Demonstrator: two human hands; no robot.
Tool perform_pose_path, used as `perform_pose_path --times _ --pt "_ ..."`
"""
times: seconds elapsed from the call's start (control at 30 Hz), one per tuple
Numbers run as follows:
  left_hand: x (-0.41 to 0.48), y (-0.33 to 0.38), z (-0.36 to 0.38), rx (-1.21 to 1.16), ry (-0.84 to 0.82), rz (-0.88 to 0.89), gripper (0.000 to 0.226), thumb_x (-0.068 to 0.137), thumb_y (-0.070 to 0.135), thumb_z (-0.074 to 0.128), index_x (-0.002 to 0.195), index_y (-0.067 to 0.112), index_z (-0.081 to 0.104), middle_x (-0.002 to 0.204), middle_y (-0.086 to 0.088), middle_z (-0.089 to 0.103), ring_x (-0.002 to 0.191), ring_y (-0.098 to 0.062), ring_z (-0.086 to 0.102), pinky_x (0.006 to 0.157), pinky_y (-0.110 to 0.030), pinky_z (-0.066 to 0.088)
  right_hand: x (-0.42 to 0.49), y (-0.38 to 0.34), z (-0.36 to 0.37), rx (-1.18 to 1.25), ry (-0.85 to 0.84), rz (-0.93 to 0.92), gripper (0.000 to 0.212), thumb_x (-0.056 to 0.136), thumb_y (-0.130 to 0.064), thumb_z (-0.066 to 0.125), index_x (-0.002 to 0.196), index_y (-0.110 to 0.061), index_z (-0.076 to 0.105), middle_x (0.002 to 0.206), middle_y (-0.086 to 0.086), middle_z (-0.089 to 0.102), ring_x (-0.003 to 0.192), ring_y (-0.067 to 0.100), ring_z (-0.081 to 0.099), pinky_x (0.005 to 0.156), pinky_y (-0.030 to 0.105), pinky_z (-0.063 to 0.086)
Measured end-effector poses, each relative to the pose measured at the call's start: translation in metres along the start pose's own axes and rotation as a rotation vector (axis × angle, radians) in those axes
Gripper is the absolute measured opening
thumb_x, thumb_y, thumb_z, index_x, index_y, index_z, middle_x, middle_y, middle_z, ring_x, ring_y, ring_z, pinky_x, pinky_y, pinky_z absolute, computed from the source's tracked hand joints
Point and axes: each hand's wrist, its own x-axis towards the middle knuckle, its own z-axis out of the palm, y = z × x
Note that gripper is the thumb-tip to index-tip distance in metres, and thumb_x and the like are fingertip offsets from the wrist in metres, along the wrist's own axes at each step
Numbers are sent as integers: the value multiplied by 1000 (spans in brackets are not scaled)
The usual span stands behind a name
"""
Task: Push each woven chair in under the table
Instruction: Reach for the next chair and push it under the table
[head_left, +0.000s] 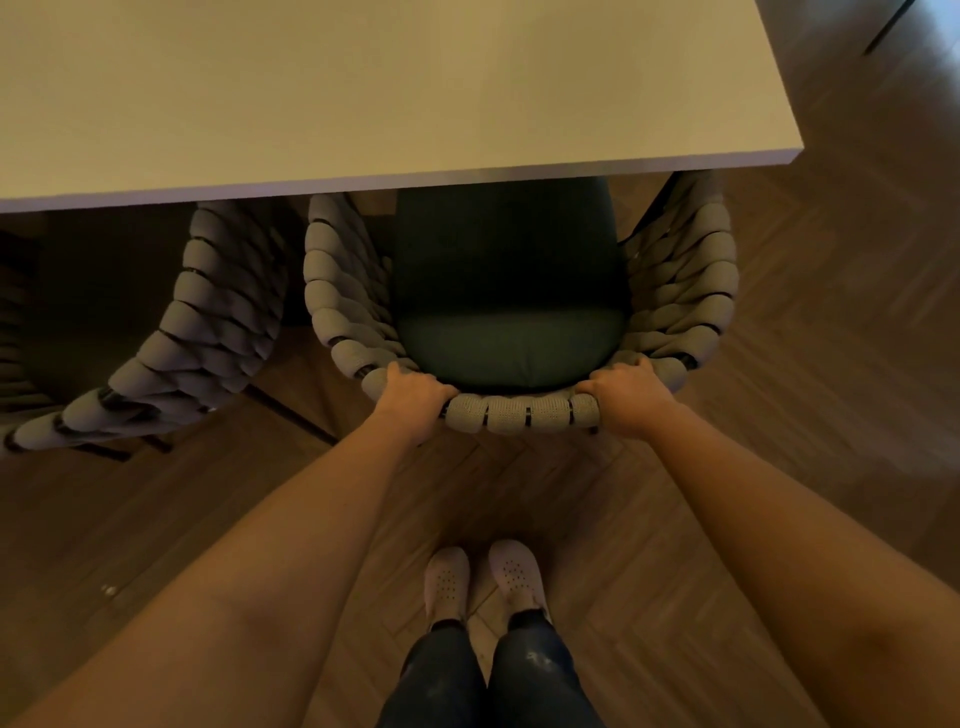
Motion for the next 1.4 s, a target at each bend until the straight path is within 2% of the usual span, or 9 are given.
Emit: perform_pose_path --times 0.23,0.43,0.63,0.83,1.03,1.2,1.4 --pt "-2 3 -4 -20 -2 -9 40 93 23 55 131 32 49 120 1 61 118 -22 53 106 -48 28 1 2 -1 -7 5 -13 39 88 -36 64 124 -37 52 116 -5 59 115 22 52 101 50 33" --pt "3 11 -6 -84 2 8 32 92 20 55 124 29 53 116 0 61 114 -24 55 106 -50 29 0 17 0 -34 -14 16 42 87 -34 65 126 -40 50 120 -7 58 118 23 51 106 55 29" --pt "3 6 12 -48 -10 20 44 95 19 52 136 34 45 128 0 57 123 -24 50 107 -57 26 -1 3 7 -15 -2 23 37 91 -32 58 128 -36 52 119 -3 60 115 25 54 105 54 30" --pt "9 -3 17 -30 -6 46 52 93 24 58 140 39 40 132 1 55 124 -23 50 104 -55 30 3 1 4 -7 -14 13 41 90 -31 60 129 -37 51 117 -3 60 115 25 53 105 55 30" --pt "9 -9 20 5 5 80 51 94 26 53 142 36 38 134 -1 54 125 -24 49 102 -54 33 3 -3 5 -9 -9 23 41 91 -29 59 131 -36 50 118 -2 59 114 25 54 106 56 29" --pt "7 -17 19 33 -32 71 64 90 28 62 146 37 31 144 0 45 132 -24 42 105 -55 30 5 -13 6 -2 -9 22 39 92 -27 58 130 -35 50 116 0 59 113 27 54 106 59 28" --pt "5 -13 14 27 -36 63 54 93 22 58 142 33 39 140 -1 50 131 -24 44 106 -56 30 6 -12 4 10 -20 6 40 91 -32 60 130 -36 50 116 -2 58 115 25 53 103 56 31"
